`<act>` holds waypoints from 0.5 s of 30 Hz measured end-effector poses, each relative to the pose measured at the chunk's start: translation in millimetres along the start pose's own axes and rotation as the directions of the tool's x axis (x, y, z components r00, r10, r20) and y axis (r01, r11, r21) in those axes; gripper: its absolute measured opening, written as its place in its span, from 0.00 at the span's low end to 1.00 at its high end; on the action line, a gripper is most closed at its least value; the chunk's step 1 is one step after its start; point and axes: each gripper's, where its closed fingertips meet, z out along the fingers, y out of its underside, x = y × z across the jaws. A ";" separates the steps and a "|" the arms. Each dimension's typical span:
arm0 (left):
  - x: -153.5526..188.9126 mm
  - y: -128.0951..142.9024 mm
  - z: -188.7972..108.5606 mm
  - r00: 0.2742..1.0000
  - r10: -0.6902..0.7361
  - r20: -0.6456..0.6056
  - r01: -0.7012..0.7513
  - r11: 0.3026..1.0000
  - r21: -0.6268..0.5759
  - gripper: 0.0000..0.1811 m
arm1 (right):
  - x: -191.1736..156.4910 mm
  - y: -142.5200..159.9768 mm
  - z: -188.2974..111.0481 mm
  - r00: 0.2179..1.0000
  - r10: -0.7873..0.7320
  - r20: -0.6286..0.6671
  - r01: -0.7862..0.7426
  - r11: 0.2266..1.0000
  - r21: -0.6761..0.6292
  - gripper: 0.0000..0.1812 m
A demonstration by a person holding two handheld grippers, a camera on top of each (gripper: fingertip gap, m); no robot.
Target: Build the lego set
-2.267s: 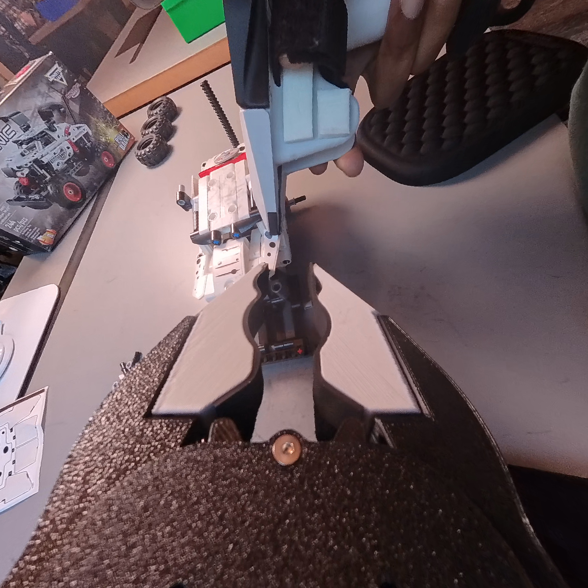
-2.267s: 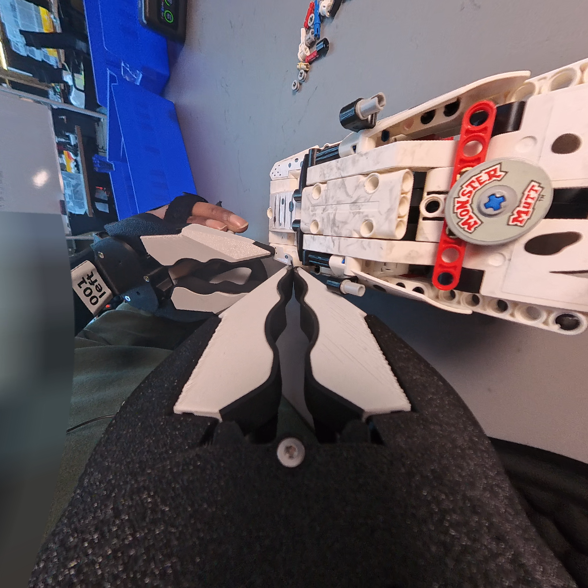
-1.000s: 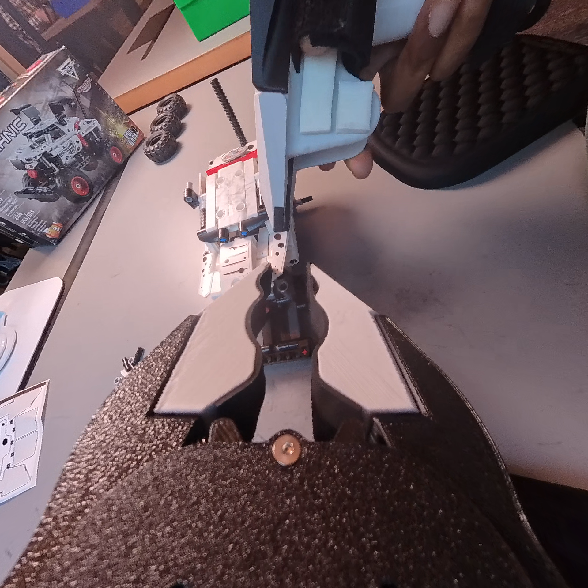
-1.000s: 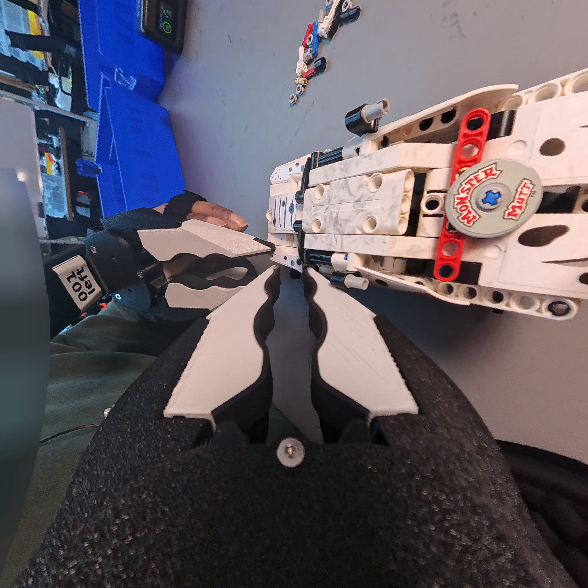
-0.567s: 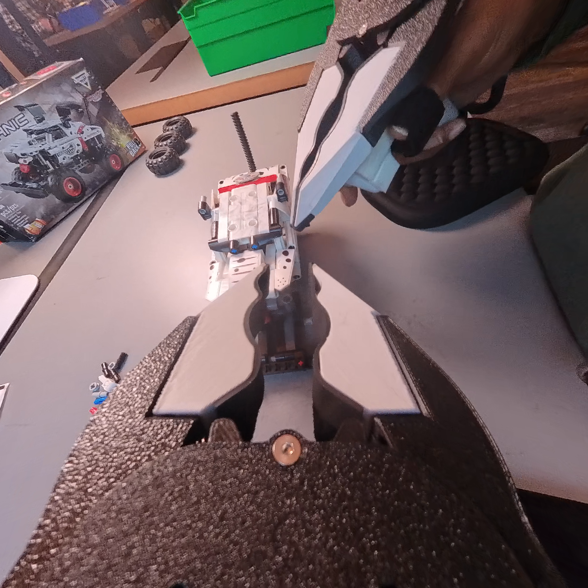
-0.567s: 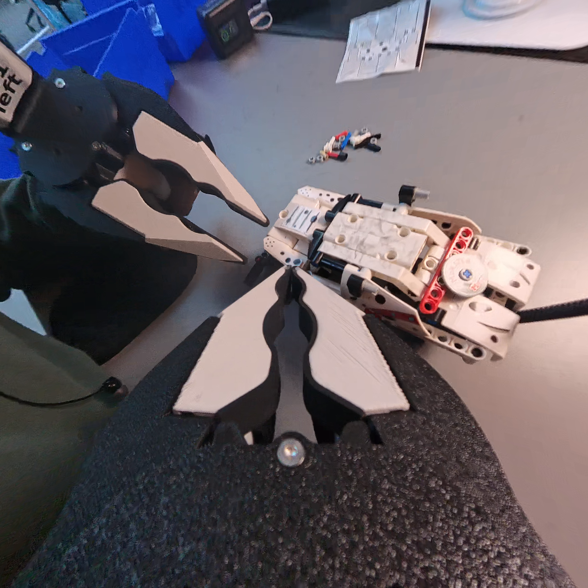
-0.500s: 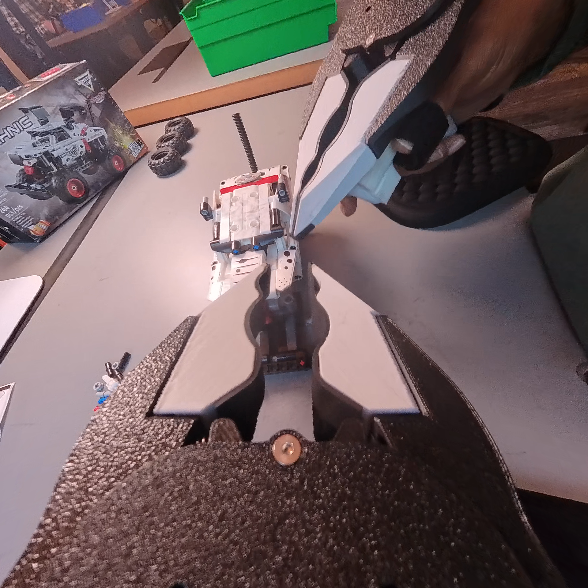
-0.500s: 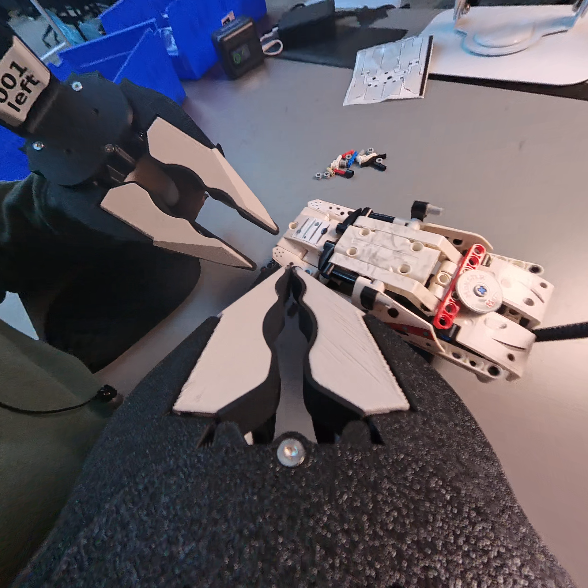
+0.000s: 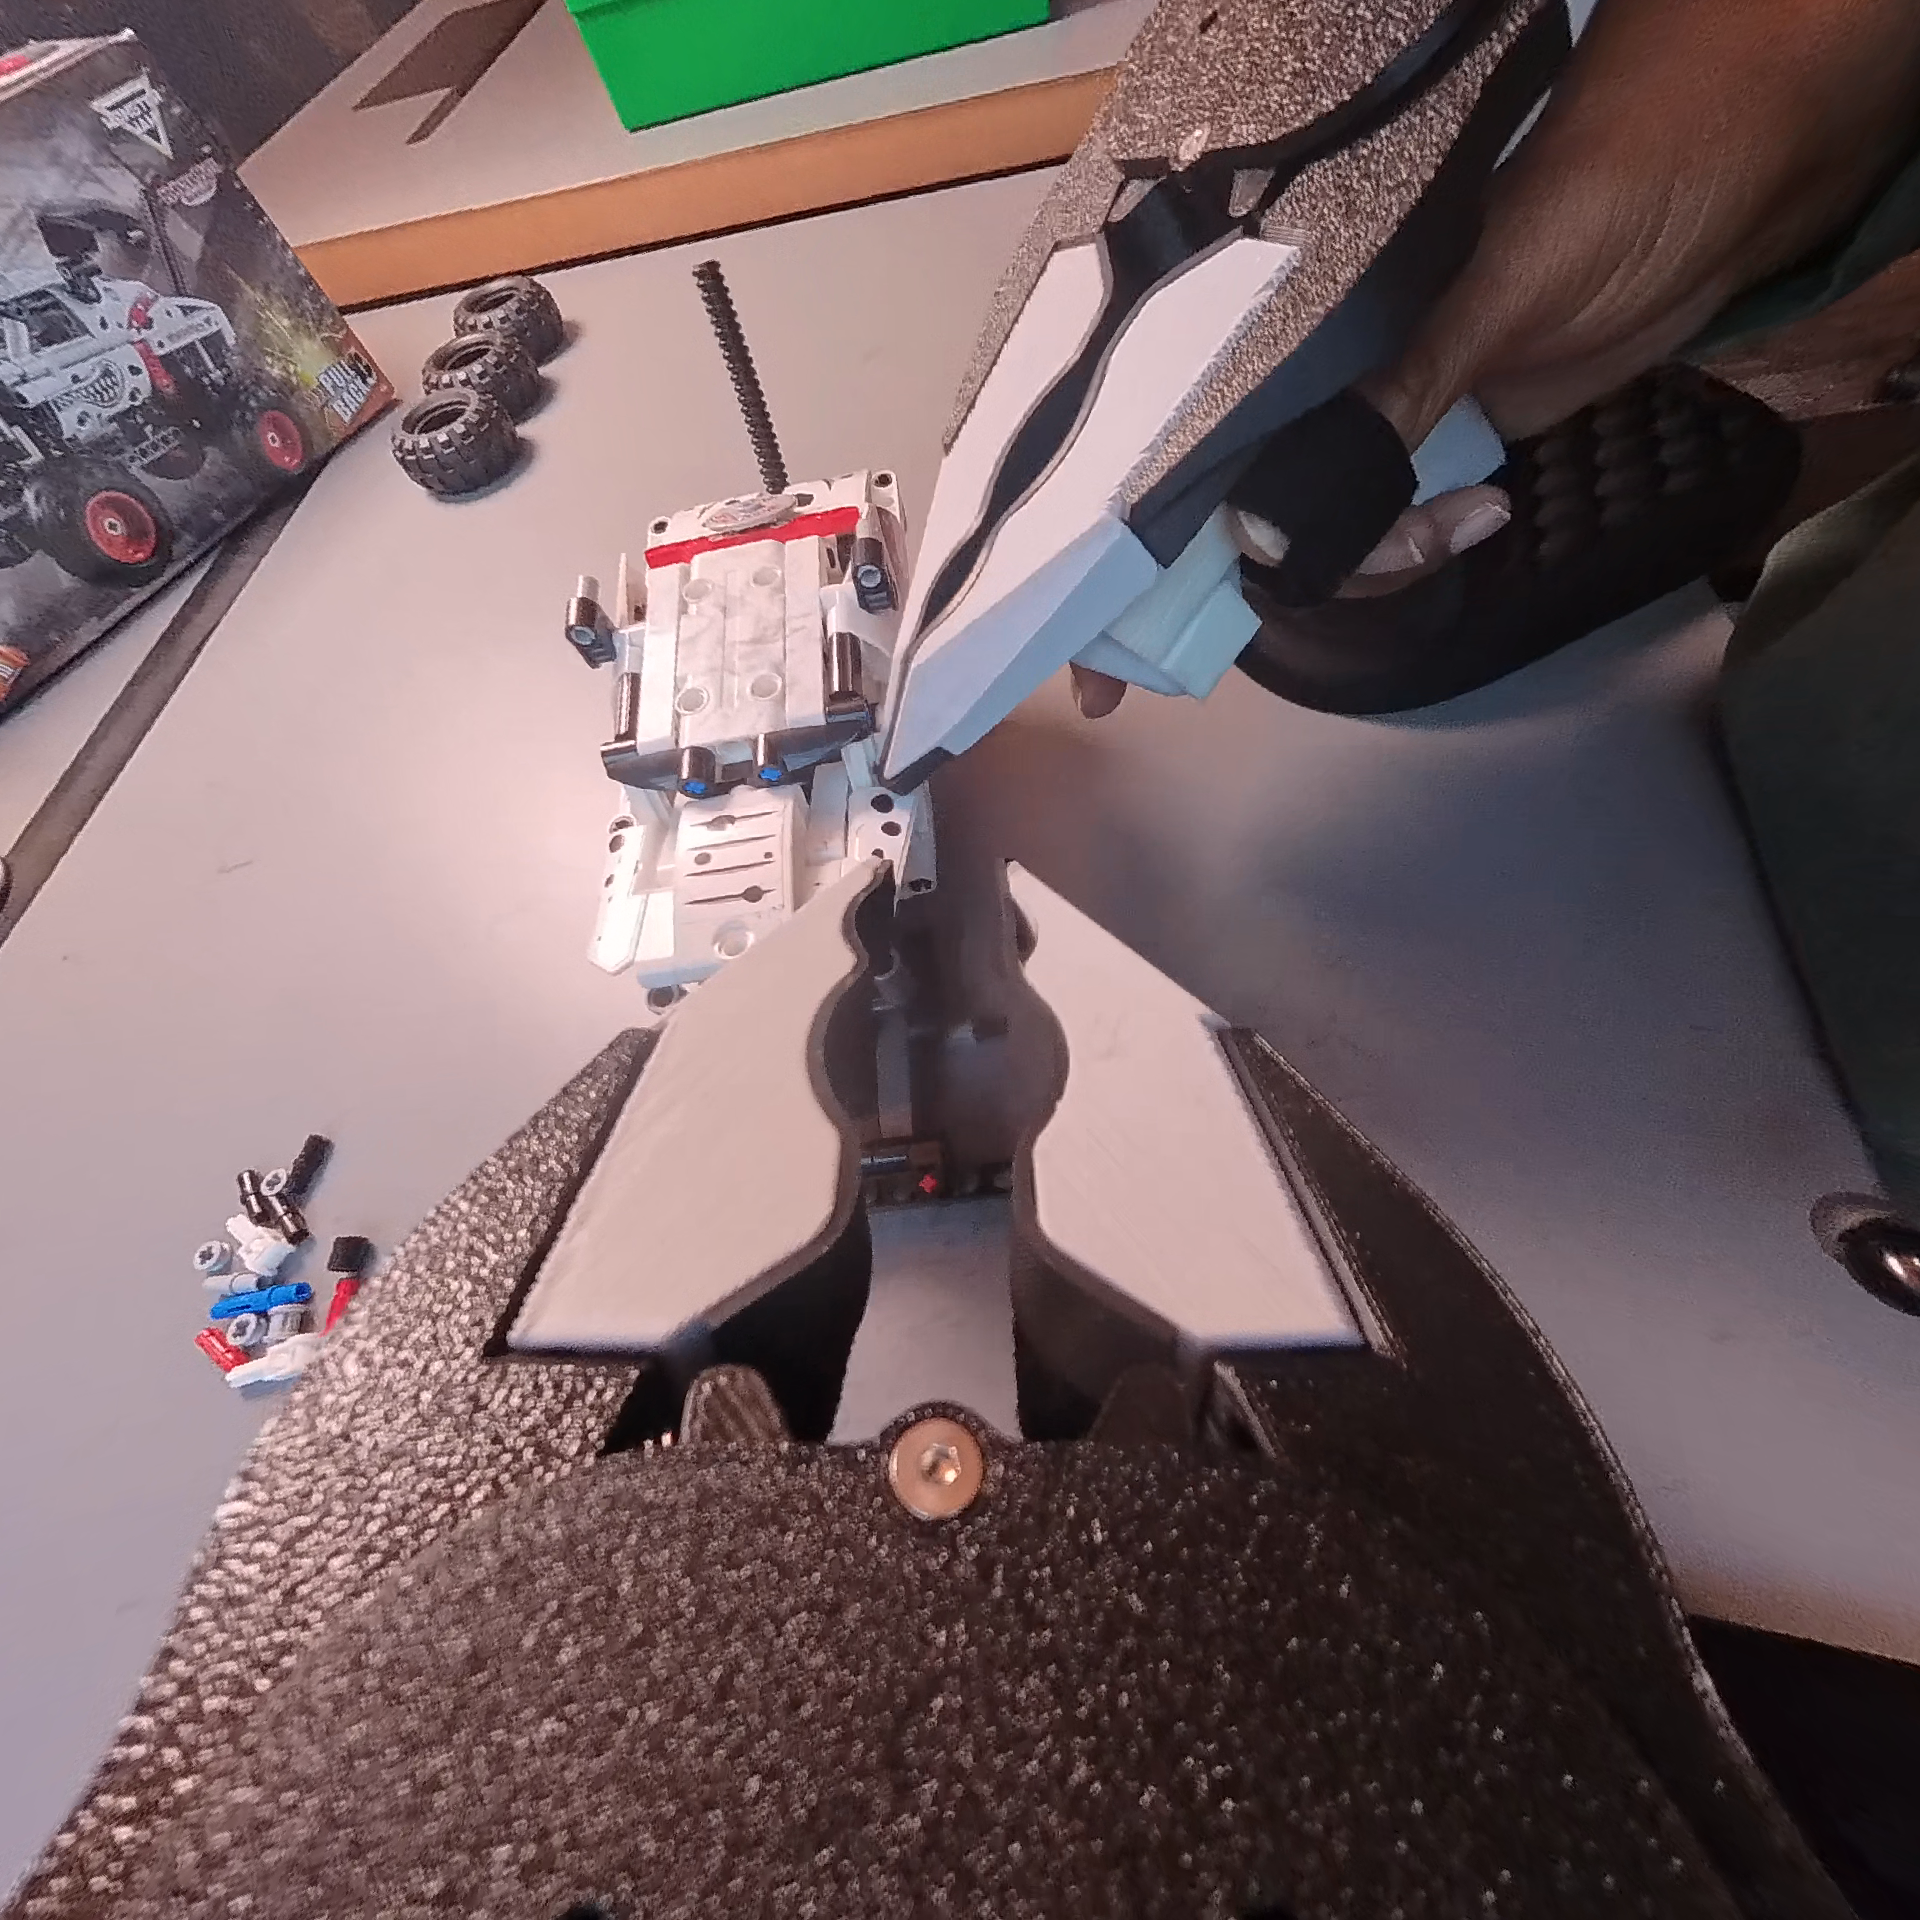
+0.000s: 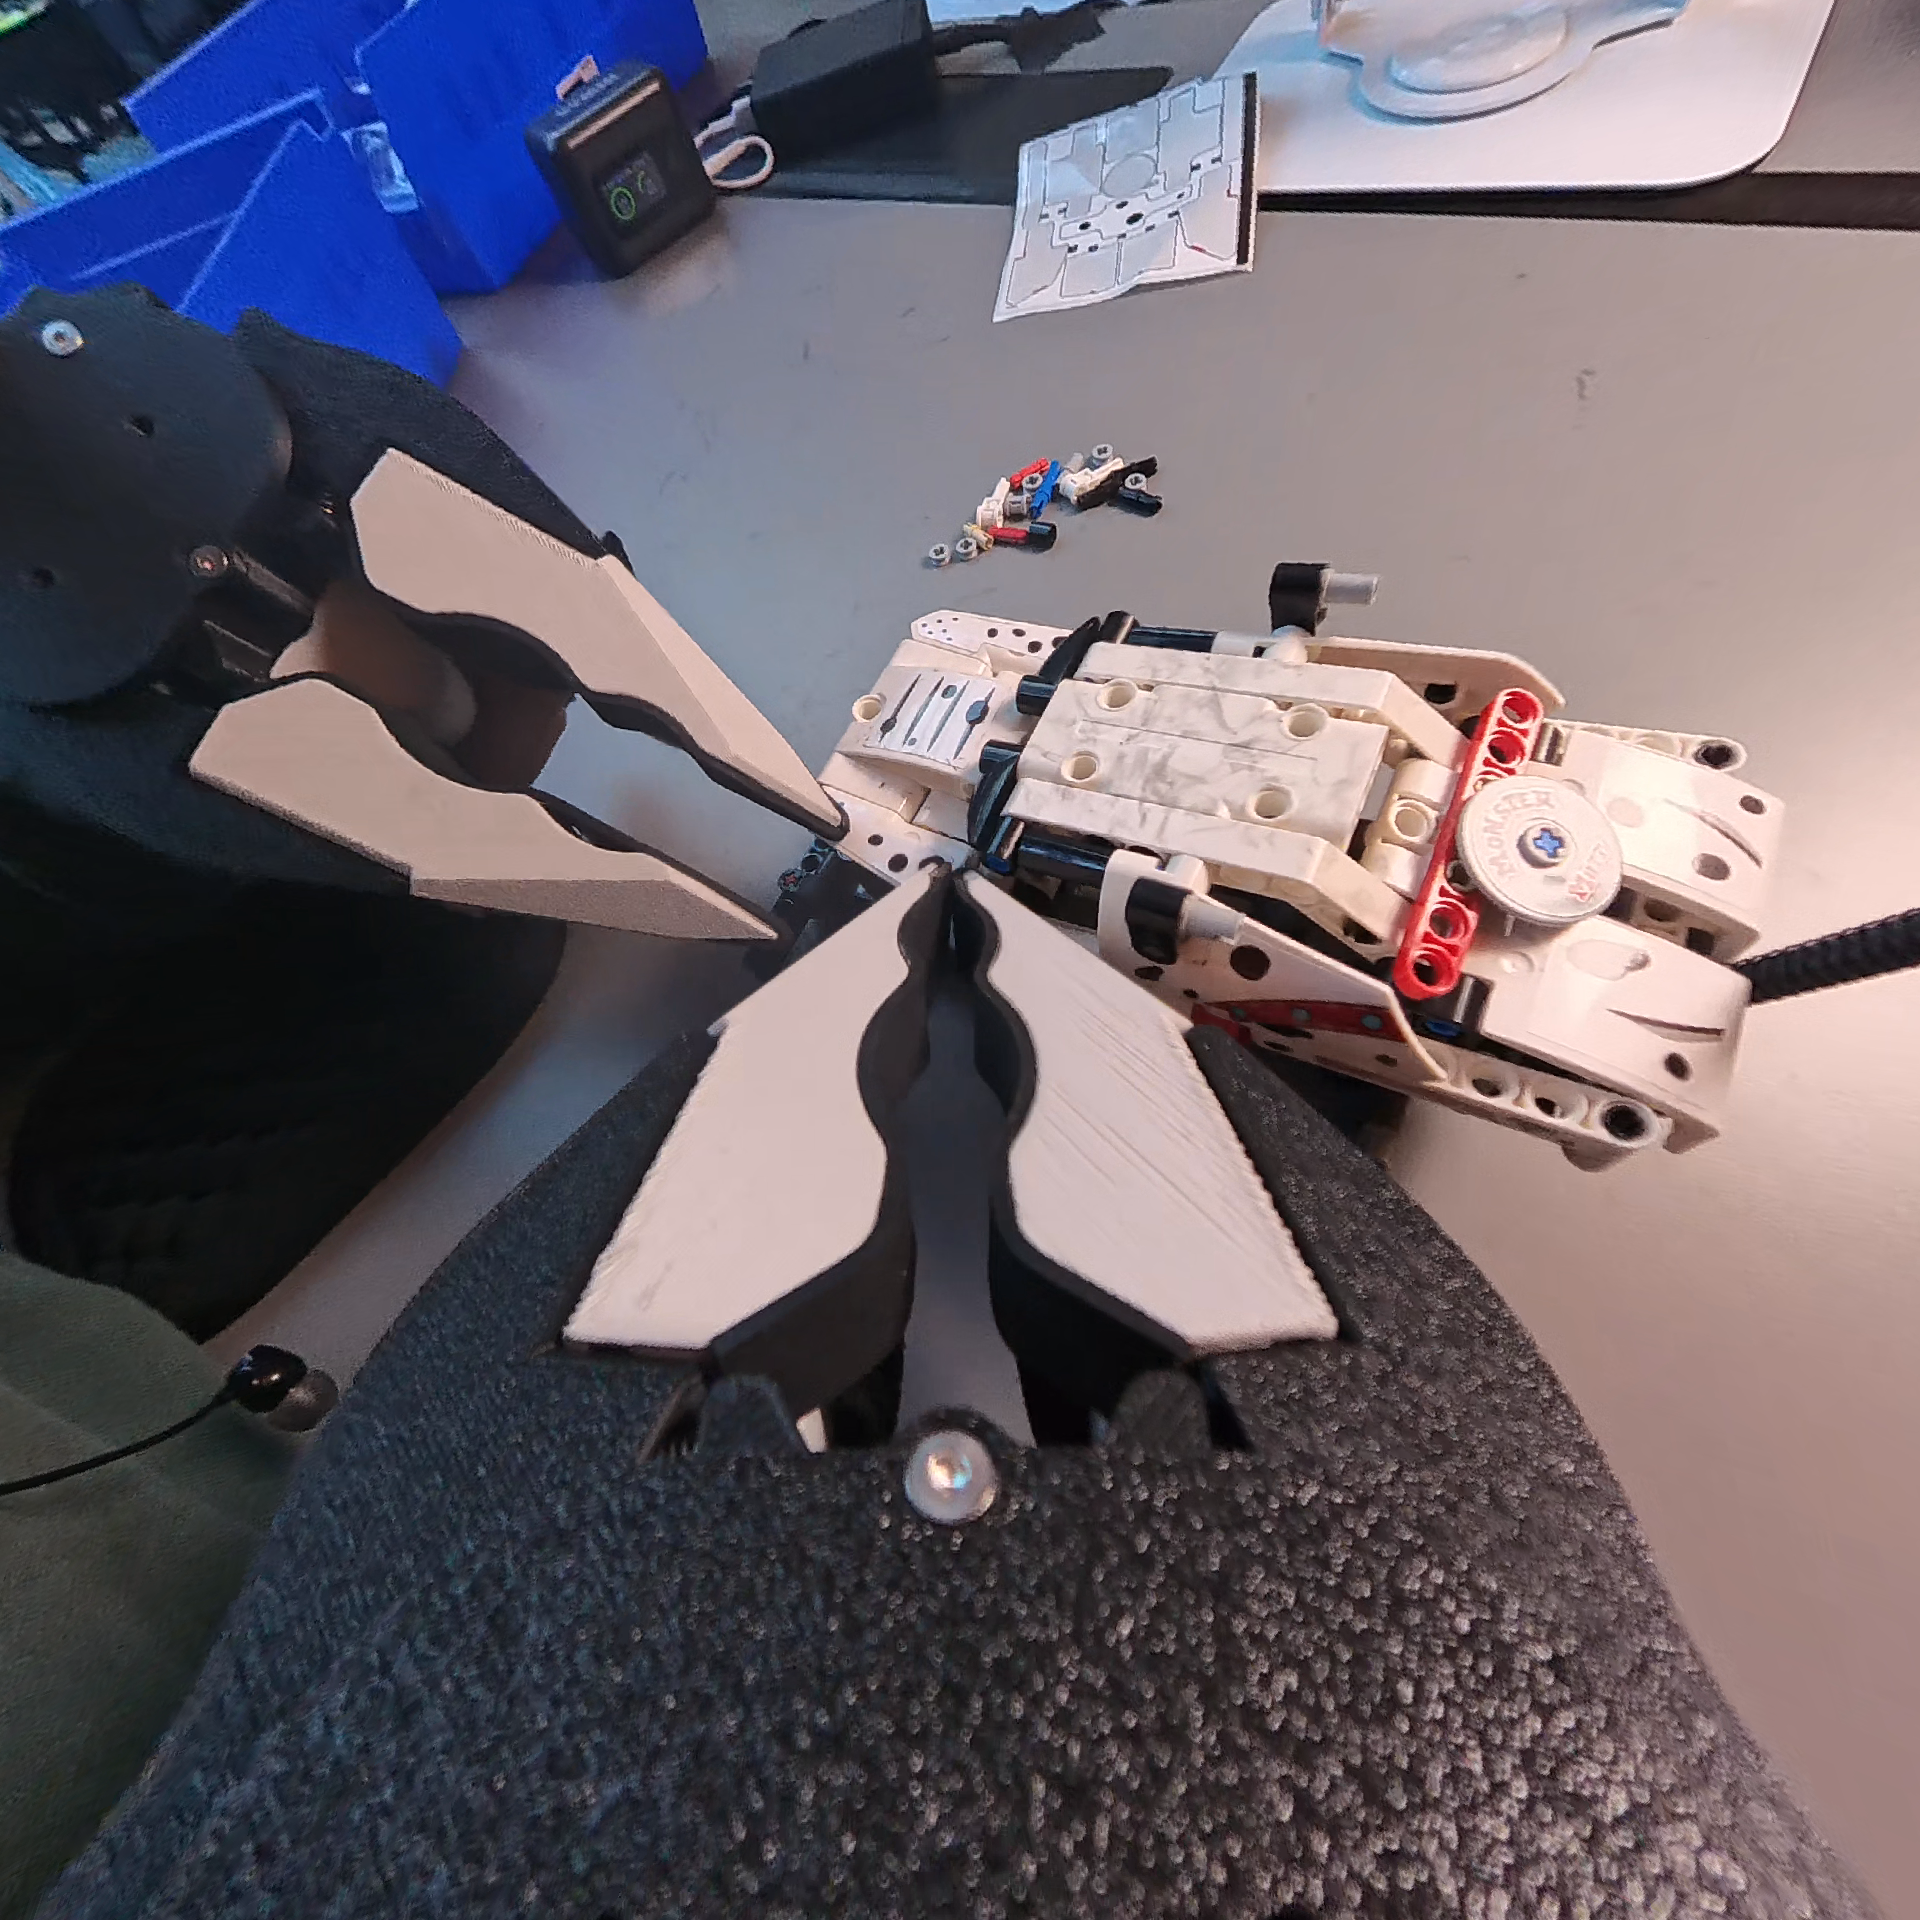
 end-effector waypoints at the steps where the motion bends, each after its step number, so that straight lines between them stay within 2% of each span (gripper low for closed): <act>1: 0.0 -0.1 -0.1 1.000 -0.009 -0.003 0.009 1.000 0.002 0.09 | 0.3 0.5 -0.6 0.999 -0.028 -0.016 0.028 1.000 -0.001 0.00; 5: -2.6 -0.6 -2.3 0.999 -0.049 -0.008 0.049 0.999 0.004 0.10 | 2.3 0.7 -4.5 0.986 -0.153 -0.070 0.153 0.988 -0.004 0.00; 9: -4.0 -4.9 -4.8 0.999 -0.048 -0.001 0.048 0.998 0.027 0.11 | -12.3 -11.4 -4.9 0.985 -0.173 -0.019 0.174 0.983 0.066 0.00; 15: -5.1 1.6 -2.0 1.000 -0.010 0.030 0.010 1.000 -0.010 0.10 | -11.8 -5.9 7.7 0.983 -0.183 -0.012 0.183 0.982 0.042 0.00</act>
